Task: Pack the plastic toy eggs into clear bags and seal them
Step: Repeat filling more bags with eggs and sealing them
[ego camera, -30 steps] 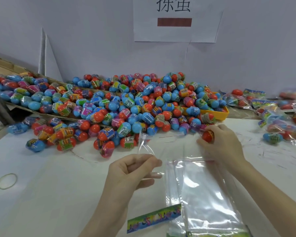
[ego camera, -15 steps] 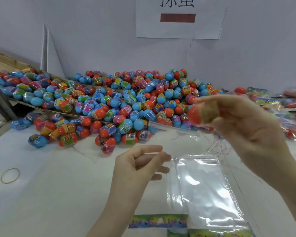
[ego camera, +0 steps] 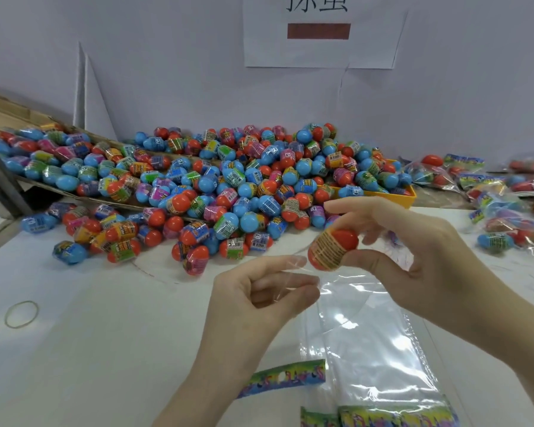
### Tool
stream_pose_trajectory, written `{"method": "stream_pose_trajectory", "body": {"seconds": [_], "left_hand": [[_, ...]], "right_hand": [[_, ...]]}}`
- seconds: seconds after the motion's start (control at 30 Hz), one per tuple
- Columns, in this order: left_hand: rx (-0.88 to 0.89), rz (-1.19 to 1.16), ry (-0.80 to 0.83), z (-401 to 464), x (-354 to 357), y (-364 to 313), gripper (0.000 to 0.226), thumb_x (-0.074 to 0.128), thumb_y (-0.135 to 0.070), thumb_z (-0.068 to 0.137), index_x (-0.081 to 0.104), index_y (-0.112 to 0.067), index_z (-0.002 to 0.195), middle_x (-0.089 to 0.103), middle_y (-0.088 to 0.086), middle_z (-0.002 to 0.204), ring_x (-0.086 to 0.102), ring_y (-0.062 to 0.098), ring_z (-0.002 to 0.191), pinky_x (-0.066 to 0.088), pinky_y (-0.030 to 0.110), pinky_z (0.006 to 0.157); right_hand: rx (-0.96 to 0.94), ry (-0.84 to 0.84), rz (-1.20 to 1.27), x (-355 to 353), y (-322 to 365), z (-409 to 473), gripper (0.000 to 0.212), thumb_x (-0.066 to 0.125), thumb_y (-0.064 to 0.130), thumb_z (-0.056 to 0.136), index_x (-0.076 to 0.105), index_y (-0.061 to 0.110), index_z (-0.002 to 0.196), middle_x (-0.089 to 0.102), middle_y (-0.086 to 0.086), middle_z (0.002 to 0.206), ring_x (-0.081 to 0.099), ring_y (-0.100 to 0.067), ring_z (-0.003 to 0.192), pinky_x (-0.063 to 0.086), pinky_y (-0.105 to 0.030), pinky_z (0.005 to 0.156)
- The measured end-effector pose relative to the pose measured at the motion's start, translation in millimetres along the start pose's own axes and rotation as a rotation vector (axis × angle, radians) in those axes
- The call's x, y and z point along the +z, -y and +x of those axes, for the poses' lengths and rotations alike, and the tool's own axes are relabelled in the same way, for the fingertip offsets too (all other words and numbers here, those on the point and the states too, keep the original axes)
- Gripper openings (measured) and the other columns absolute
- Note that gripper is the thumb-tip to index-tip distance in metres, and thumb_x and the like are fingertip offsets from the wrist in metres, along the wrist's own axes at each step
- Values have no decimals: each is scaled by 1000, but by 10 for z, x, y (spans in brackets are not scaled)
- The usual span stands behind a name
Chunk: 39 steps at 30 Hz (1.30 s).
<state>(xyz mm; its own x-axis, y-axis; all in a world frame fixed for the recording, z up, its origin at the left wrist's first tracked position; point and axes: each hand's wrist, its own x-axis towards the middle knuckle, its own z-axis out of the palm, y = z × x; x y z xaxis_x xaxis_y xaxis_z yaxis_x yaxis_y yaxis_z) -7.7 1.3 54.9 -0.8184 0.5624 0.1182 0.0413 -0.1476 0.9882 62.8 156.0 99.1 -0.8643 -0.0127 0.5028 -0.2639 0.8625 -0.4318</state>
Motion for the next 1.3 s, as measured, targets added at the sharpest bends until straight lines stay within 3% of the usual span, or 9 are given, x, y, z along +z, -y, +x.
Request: {"method": "stream_pose_trajectory", "body": {"seconds": [0.13,0.2,0.37,0.53,0.67,0.97,1.03,1.2,1.3], "left_hand": [[-3,20,38,-12,11,-12,26,76,-17,55,75,-19,80,74,0,71,68,8,62,48,12,54],[8,3,39,-17,21,-24,22,76,-8,59,76,-21,77,73,1,69,68,9,59,48,13,52],[23,-10,36,-35,37,-35,23,70,-27,51,73,-26,73,73,3,67,68,12,59,49,14,52],[53,33,36,-45,36,-28,25,69,-35,50,74,-28,74,73,-2,68,68,10,62,49,13,54],[61,75,93,-59,27,-33,26,78,-36,59,73,-34,84,73,-6,70,67,5,65,50,13,59],[2,126,198,-47,-32,30,30,74,-35,62,70,-41,91,73,-5,81,69,20,73,55,25,66],[-6,124,221,-49,-43,60,34,73,-43,56,70,-43,90,73,-7,81,69,15,75,56,22,68],[15,137,195,-29,-36,90,35,68,-51,56,70,-44,90,73,-5,81,68,17,76,56,28,70],[-1,95,184,-26,-24,92,32,67,-50,58,71,-39,88,71,1,73,62,8,60,51,20,56]], "right_hand": [[129,-40,261,18,55,-8,40,58,26,72,45,38,108,64,13,89,60,-10,83,48,-23,82],[172,-21,280,36,54,-12,42,61,18,72,44,38,105,63,13,90,61,-8,85,48,-24,84],[239,113,345,64,58,-30,47,60,-1,81,44,33,110,62,11,95,60,-6,92,49,-27,83],[322,163,493,67,78,-31,40,52,27,74,44,30,113,61,6,95,61,-8,88,50,-25,82],[323,145,518,49,80,-33,41,55,28,68,45,27,108,67,2,90,64,-11,83,52,-23,79],[346,159,573,22,33,1,36,71,38,50,68,13,75,73,-1,76,70,-16,69,57,-25,66],[373,225,556,30,12,-1,35,71,41,50,71,15,74,72,-1,76,69,-20,67,58,-31,64],[352,317,557,34,18,-4,32,61,50,73,73,22,81,71,1,72,66,-16,64,53,-22,60],[334,405,562,27,43,-8,29,75,40,70,71,27,95,72,5,84,68,-18,72,55,-29,66]]}}
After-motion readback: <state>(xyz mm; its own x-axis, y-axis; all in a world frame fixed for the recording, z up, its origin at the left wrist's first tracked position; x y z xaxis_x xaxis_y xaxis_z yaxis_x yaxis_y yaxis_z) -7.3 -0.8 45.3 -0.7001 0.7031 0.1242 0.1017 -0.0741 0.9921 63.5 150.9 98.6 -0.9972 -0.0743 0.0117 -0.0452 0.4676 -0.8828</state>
